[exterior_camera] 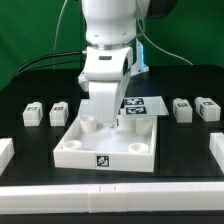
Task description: Assemble one leg
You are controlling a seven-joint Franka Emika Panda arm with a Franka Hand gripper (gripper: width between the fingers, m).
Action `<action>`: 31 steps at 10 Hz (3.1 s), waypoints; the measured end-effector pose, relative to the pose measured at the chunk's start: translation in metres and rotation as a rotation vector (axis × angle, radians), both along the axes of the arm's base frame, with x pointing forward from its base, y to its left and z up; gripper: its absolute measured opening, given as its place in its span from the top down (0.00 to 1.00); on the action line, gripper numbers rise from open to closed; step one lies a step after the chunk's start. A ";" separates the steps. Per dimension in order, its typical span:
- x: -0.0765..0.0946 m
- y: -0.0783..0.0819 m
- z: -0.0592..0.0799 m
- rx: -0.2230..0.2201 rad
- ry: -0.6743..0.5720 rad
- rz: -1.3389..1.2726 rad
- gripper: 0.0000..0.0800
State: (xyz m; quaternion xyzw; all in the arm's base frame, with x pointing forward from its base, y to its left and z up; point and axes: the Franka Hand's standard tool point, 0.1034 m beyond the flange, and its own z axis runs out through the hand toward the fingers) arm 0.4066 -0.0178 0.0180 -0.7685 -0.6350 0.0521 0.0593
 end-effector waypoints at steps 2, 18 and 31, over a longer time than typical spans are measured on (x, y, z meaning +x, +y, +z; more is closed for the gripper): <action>0.001 0.000 -0.001 0.000 0.000 0.000 0.19; 0.009 0.003 0.000 -0.001 -0.011 0.026 0.92; 0.070 0.076 0.004 0.052 -0.088 0.127 0.92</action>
Offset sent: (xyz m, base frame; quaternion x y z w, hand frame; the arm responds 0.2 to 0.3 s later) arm 0.0040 -0.0002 0.0090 0.0011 -0.0168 0.0001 0.9999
